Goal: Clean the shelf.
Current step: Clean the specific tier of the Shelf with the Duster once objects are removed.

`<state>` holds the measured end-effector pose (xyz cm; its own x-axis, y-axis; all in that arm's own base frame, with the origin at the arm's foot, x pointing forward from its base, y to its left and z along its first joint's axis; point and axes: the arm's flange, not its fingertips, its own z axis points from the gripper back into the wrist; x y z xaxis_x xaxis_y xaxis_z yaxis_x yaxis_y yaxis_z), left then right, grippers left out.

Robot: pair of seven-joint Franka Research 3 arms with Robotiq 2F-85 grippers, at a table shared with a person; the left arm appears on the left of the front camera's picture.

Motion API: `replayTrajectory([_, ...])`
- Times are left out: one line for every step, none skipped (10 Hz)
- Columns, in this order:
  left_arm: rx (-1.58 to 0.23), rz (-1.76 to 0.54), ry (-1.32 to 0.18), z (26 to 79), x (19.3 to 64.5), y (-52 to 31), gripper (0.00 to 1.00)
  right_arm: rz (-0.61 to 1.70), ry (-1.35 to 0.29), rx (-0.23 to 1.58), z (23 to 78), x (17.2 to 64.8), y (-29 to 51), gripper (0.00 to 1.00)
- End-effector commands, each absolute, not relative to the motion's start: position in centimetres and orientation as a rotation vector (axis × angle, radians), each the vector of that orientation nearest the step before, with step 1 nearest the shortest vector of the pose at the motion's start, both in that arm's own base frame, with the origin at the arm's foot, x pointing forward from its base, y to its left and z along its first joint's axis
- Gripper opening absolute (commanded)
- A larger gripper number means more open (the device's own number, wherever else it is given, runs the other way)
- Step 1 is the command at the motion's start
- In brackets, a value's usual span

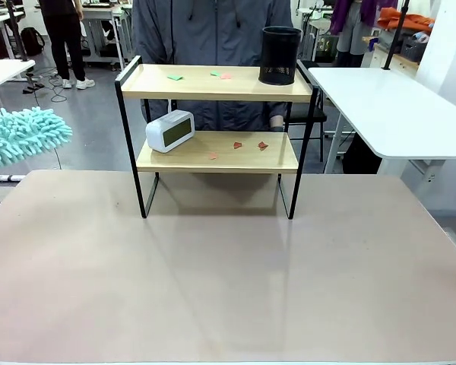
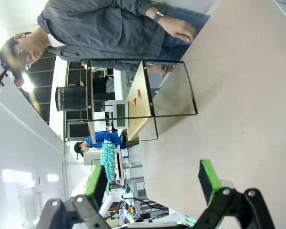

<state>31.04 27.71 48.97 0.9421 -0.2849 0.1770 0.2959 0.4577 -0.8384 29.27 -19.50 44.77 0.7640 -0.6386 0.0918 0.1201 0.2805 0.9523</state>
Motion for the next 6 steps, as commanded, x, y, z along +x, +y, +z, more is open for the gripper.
replayTrajectory([-1.032, -0.362, -0.004, 49.39, 30.5, 27.59, 0.0, -0.522, -0.55, 1.202, 44.76, 29.56, -19.43, 1.0])
replayTrajectory([-1.032, -0.362, -0.004, 49.39, 30.5, 27.59, 0.0, -0.522, -0.55, 1.202, 44.76, 29.56, -19.43, 1.0])
replayTrajectory([-1.032, -0.362, -0.004, 49.39, 30.5, 27.59, 0.0, -0.522, -0.55, 1.202, 44.76, 29.56, -19.43, 1.0])
replayTrajectory([-1.032, -0.362, -0.004, 49.39, 30.5, 27.59, 0.0, -0.522, -0.55, 1.202, 44.76, 29.56, -19.43, 1.0])
replayTrajectory([-1.032, -0.362, -0.004, 49.39, 30.5, 27.59, 0.0, -0.522, -0.55, 1.202, 44.76, 29.56, -19.43, 1.0])
replayTrajectory([-1.032, -0.362, -0.004, 49.39, 30.5, 27.59, 0.0, -0.522, -0.55, 1.202, 44.76, 29.56, -19.43, 1.0])
